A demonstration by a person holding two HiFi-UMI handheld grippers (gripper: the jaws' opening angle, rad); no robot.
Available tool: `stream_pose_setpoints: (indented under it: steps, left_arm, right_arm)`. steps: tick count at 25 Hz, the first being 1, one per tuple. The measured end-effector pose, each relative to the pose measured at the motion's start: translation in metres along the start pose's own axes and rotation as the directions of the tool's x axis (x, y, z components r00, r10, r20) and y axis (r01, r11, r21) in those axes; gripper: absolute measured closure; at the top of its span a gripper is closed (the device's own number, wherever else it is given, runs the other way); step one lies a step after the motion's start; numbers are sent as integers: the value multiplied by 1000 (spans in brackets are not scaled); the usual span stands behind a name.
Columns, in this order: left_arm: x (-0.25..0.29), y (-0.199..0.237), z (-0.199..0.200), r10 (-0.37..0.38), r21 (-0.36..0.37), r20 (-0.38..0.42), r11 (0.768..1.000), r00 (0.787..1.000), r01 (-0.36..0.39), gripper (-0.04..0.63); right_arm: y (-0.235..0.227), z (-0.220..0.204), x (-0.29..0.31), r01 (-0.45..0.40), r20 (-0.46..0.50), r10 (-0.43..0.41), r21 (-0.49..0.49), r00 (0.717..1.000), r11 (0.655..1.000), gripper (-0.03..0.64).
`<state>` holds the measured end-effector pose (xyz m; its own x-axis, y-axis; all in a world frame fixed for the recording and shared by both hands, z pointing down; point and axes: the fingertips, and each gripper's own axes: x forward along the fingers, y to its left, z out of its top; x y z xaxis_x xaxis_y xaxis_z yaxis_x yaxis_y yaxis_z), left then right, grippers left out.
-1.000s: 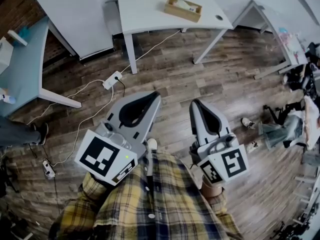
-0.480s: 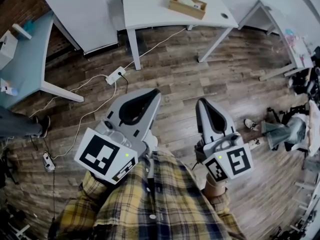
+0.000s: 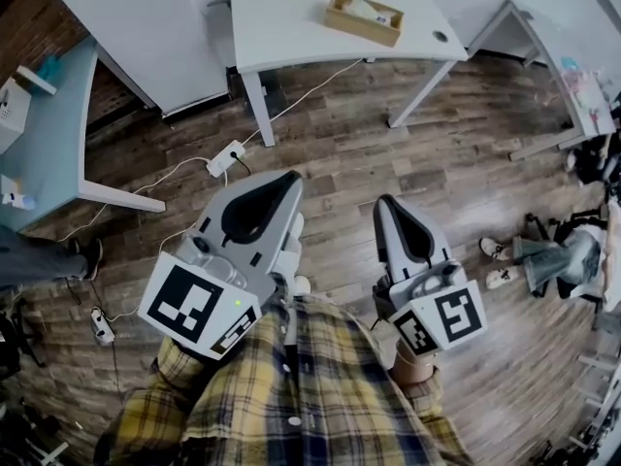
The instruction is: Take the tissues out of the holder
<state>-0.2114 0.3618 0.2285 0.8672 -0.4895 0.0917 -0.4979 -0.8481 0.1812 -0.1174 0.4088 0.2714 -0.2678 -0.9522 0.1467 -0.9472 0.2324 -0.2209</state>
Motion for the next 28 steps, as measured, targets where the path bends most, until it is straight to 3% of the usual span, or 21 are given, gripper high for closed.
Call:
stream_pose_setpoints:
  steps: [14, 22, 28]
  left_arm:
    - [102, 92, 29, -94, -14, 5, 995, 996, 95, 591]
    - [140, 143, 28, -109, -20, -25, 994, 994, 108, 591]
    - [162, 157, 17, -129, -47, -54, 991, 990, 127, 591]
  right_arm:
    - [-60, 37, 110, 88, -23, -88, -13, 996, 996, 604]
    - [-80, 39, 171, 87, -46, -86, 6, 995, 996, 604]
    - [-97, 35, 184, 123, -67, -121, 22, 990, 992, 604]
